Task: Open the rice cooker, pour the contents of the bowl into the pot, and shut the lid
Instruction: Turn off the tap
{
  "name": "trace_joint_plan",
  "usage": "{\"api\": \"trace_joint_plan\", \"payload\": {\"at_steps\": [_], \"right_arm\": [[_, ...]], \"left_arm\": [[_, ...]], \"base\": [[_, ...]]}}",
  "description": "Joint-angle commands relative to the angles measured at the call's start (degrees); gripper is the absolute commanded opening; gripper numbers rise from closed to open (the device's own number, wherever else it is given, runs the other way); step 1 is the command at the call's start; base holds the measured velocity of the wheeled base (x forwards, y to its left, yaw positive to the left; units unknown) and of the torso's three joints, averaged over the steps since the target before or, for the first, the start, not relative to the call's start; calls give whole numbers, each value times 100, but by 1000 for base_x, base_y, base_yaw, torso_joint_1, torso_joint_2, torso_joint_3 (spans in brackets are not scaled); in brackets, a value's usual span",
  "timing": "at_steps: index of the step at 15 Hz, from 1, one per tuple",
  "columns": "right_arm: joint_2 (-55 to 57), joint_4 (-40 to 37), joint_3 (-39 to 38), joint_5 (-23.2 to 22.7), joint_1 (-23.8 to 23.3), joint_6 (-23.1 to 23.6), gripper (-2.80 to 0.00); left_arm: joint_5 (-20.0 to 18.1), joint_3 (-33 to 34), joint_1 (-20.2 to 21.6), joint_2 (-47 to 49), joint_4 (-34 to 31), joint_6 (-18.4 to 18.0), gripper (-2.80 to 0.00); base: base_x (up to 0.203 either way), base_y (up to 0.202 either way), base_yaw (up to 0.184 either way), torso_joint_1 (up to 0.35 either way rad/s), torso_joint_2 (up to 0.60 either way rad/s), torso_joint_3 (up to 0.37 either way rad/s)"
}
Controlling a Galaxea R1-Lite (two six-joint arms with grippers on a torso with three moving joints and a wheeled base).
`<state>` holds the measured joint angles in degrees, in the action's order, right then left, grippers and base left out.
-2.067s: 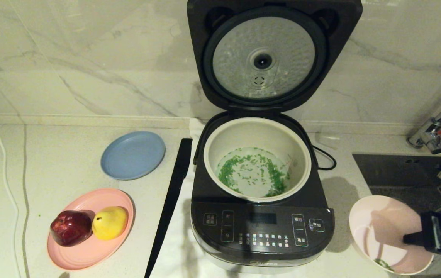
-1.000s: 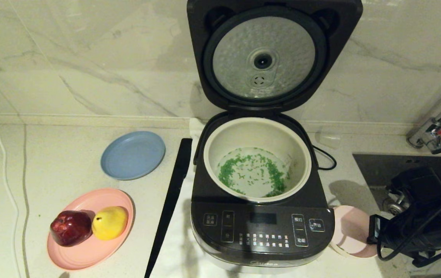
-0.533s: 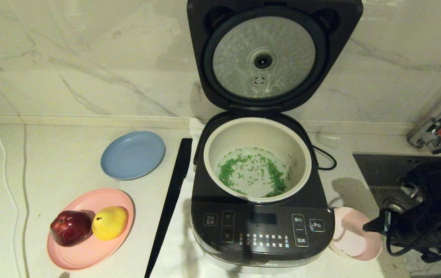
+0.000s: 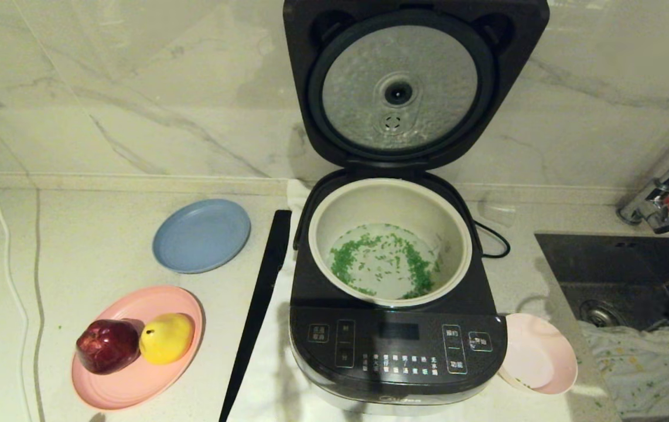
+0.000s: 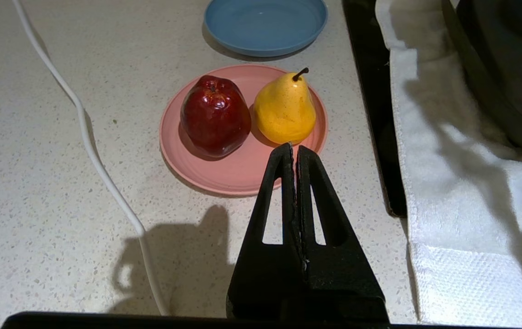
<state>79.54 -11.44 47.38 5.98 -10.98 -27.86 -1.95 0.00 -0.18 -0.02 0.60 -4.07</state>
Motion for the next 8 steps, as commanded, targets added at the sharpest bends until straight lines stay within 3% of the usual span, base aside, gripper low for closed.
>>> {"api": "trace_joint_plan", "payload": {"at_steps": [1, 4, 8], "right_arm": [[186, 454, 74, 636, -343, -17, -280], [482, 1608, -67, 1450, -550, 77, -280], [1248, 3173, -220, 1980, -799, 641, -280]], "left_arm": [[2, 26, 1, 2, 2, -6, -280], [2, 26, 1, 2, 2, -6, -280], [2, 26, 1, 2, 2, -6, -280]], "base": [[0, 0, 0, 0, 0, 0], [0, 0, 0, 0, 0, 0], [0, 0, 0, 0, 0, 0]]}}
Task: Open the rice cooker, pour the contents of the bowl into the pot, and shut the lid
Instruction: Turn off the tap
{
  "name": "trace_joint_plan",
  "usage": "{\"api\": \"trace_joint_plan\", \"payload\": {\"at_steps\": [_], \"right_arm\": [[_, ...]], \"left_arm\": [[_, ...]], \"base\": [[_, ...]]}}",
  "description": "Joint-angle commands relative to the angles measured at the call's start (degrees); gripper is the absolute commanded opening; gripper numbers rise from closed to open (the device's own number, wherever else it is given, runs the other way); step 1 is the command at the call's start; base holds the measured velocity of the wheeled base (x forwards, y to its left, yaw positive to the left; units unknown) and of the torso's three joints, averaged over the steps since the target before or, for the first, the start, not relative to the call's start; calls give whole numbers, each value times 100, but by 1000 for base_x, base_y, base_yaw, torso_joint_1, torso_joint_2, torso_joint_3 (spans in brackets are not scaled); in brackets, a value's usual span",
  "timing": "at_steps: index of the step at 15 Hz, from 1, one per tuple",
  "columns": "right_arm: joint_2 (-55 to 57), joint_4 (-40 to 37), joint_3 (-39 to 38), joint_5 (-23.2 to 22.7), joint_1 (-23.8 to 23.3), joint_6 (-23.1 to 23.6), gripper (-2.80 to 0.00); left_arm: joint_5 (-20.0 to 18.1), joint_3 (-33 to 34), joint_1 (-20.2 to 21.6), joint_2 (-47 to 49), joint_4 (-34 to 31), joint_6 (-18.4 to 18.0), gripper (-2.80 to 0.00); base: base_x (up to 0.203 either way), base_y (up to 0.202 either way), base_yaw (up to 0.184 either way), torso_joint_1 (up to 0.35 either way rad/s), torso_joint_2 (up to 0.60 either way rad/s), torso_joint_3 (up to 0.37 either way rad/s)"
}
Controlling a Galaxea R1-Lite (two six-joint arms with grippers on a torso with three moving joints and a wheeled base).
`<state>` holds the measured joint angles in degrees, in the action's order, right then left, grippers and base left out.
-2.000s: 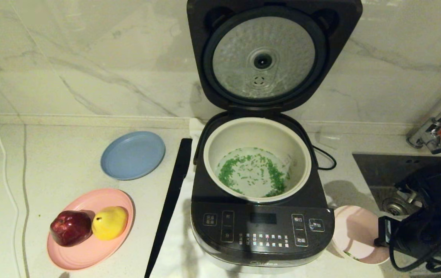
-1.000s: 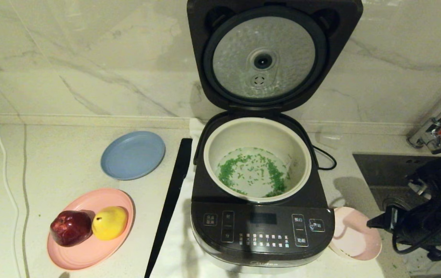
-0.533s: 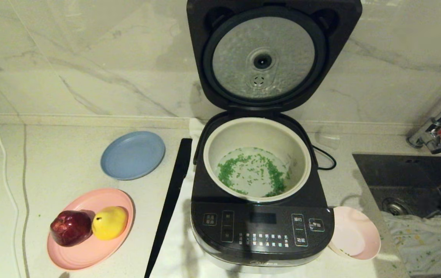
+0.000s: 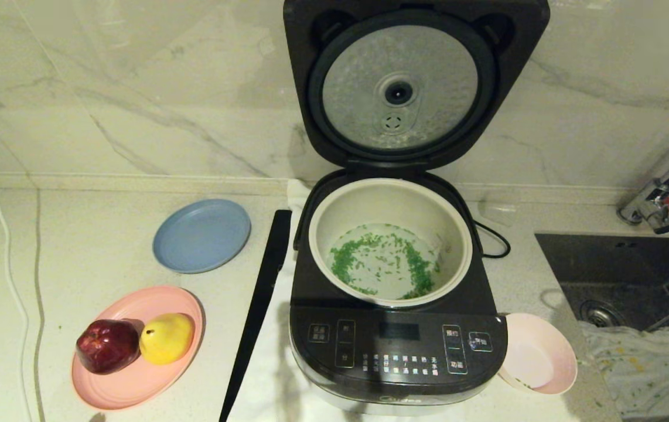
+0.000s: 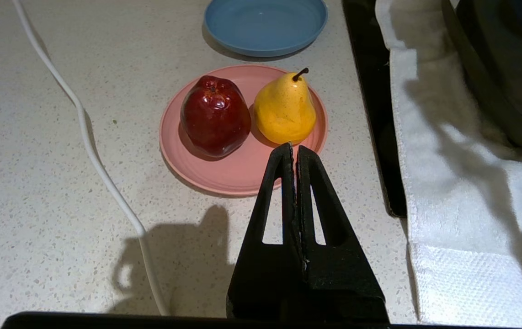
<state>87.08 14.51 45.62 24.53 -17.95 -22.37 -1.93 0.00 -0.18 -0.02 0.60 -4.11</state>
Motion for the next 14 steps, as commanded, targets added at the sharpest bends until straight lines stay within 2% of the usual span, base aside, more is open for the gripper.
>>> {"api": "trace_joint_plan", "payload": {"at_steps": [1, 5, 8, 14], "right_arm": [[748, 1070, -63, 275, -157, 251, -280], [1795, 3171, -189, 680, -285, 978, -280], [2614, 4904, -154, 823, -379, 1781, -280], [3907, 6822, 223, 1018, -395, 2676, -280]], "left_arm": [[-1, 26, 1, 10, 2, -2, -280], [-1, 26, 1, 2, 2, -2, -280], [-1, 26, 1, 2, 2, -2, -280], [-1, 26, 1, 11, 2, -2, -280]], "base": [[0, 0, 0, 0, 0, 0], [0, 0, 0, 0, 0, 0], [0, 0, 0, 0, 0, 0], [0, 0, 0, 0, 0, 0]]}}
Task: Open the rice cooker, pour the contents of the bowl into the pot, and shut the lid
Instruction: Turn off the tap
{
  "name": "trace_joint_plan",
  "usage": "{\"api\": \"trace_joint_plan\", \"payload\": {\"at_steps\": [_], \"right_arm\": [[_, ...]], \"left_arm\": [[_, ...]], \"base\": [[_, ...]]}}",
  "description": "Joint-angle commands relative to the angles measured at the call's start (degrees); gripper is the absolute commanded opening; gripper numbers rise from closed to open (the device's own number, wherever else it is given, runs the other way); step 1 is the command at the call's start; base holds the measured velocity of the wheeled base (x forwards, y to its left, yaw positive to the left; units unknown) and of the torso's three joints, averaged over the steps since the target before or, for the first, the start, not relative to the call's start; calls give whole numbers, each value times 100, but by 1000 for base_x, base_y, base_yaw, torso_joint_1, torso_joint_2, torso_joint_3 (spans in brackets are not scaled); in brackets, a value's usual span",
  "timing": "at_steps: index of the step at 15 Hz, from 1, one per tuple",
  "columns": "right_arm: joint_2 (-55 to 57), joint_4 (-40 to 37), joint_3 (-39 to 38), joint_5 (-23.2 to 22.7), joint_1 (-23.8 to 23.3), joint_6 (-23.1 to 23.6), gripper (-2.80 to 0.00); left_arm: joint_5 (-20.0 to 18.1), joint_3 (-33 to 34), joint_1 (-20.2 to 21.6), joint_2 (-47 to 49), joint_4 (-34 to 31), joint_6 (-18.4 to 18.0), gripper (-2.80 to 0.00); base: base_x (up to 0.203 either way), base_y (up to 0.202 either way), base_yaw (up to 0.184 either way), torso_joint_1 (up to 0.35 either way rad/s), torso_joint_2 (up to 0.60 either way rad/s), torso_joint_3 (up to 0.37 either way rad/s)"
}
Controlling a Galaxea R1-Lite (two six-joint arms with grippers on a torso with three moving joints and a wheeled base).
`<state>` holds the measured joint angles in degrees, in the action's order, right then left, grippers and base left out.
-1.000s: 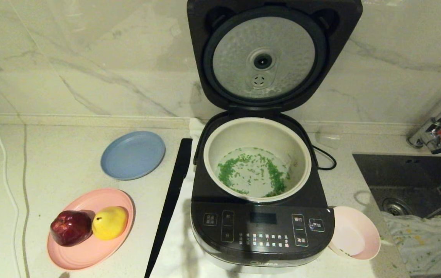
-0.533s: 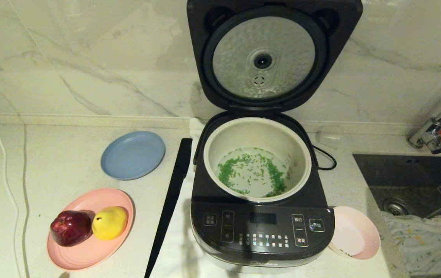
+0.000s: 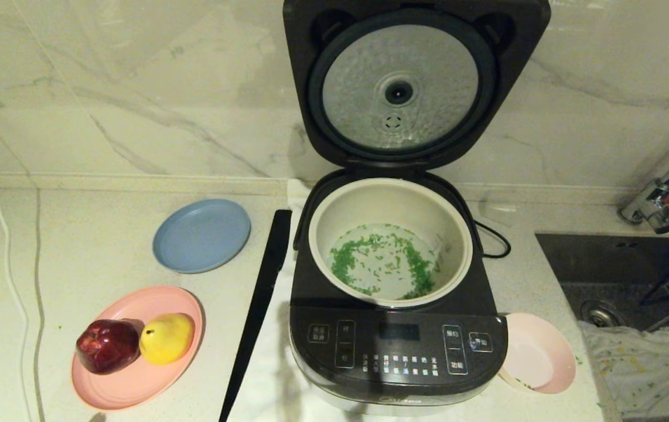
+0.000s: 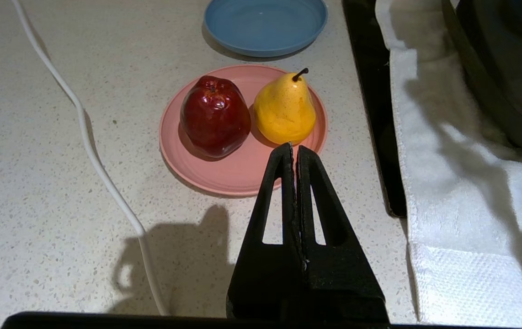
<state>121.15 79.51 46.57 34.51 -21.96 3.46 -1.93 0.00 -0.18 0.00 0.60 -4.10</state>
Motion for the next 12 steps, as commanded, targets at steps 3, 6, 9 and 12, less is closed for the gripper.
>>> {"api": "trace_joint_plan", "payload": {"at_steps": [3, 6, 9, 12], "right_arm": [[826, 529, 590, 87, 41, 334, -280], [1117, 593, 978, 120, 75, 473, -280], [1508, 786, 1441, 131, 76, 746, -280], [1750, 815, 1828, 187, 83, 941, -280]], "left_arm": [[-1, 26, 1, 0, 2, -3, -280], [-1, 26, 1, 0, 2, -3, -280], [-1, 26, 1, 0, 2, -3, -280], [-1, 26, 1, 0, 2, -3, -280]], "base": [[0, 0, 0, 0, 0, 0], [0, 0, 0, 0, 0, 0], [0, 0, 0, 0, 0, 0], [0, 0, 0, 0, 0, 0]]}}
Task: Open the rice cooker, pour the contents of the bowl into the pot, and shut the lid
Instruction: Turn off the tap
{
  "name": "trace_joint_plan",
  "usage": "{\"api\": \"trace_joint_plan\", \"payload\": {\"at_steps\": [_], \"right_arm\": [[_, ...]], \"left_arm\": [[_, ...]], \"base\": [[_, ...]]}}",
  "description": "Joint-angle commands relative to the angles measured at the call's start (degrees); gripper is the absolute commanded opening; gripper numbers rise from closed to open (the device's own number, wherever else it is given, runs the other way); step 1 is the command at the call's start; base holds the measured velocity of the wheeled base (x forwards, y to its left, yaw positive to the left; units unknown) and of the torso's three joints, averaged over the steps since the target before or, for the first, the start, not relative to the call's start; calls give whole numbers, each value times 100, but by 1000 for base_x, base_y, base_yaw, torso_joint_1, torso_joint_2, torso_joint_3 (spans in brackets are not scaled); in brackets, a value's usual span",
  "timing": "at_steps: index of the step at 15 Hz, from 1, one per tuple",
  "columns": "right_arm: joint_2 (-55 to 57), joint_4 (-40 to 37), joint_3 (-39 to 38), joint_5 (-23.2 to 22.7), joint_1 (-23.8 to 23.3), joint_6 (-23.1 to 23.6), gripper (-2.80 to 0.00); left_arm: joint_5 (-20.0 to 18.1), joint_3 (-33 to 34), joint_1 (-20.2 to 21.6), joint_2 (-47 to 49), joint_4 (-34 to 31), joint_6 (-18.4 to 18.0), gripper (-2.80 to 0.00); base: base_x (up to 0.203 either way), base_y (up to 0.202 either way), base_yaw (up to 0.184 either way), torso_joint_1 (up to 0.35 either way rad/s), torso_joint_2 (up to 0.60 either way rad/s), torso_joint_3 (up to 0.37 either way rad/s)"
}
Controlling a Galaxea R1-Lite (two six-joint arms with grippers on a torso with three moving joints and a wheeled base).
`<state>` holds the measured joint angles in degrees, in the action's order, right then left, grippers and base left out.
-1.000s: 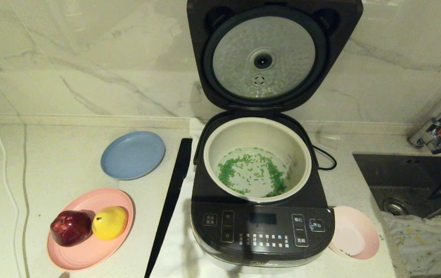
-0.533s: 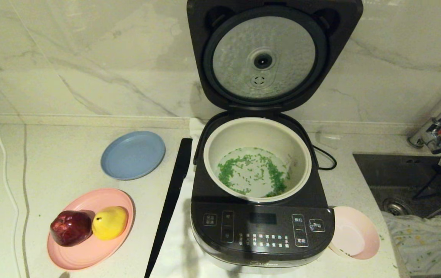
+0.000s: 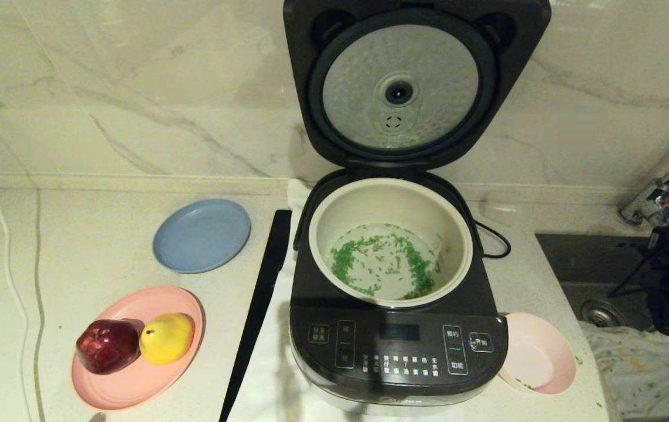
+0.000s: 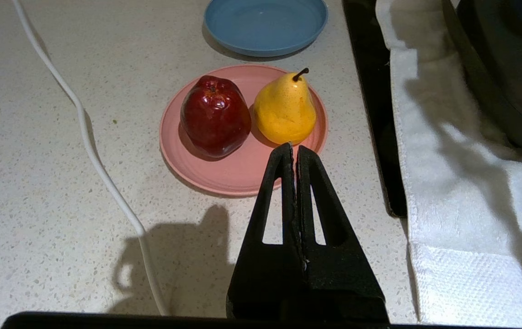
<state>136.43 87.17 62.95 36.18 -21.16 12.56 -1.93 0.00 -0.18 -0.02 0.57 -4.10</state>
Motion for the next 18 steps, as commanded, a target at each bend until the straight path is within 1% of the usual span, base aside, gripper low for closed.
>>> {"api": "trace_joint_plan", "payload": {"at_steps": [1, 4, 8, 18], "right_arm": [[261, 49, 281, 22, 38, 43, -280], [340, 49, 463, 38, 260, 77, -280], [490, 49, 792, 145, 464, 282, -280], [414, 49, 1010, 219, 473, 451, -280]], "left_arm": [[-1, 26, 1, 2, 4, -3, -280], [-1, 26, 1, 2, 4, -2, -280], [-1, 26, 1, 5, 4, -1, -280], [-1, 26, 1, 11, 4, -3, -280]], "base": [[0, 0, 0, 0, 0, 0], [0, 0, 0, 0, 0, 0], [0, 0, 0, 0, 0, 0], [0, 0, 0, 0, 0, 0]]}}
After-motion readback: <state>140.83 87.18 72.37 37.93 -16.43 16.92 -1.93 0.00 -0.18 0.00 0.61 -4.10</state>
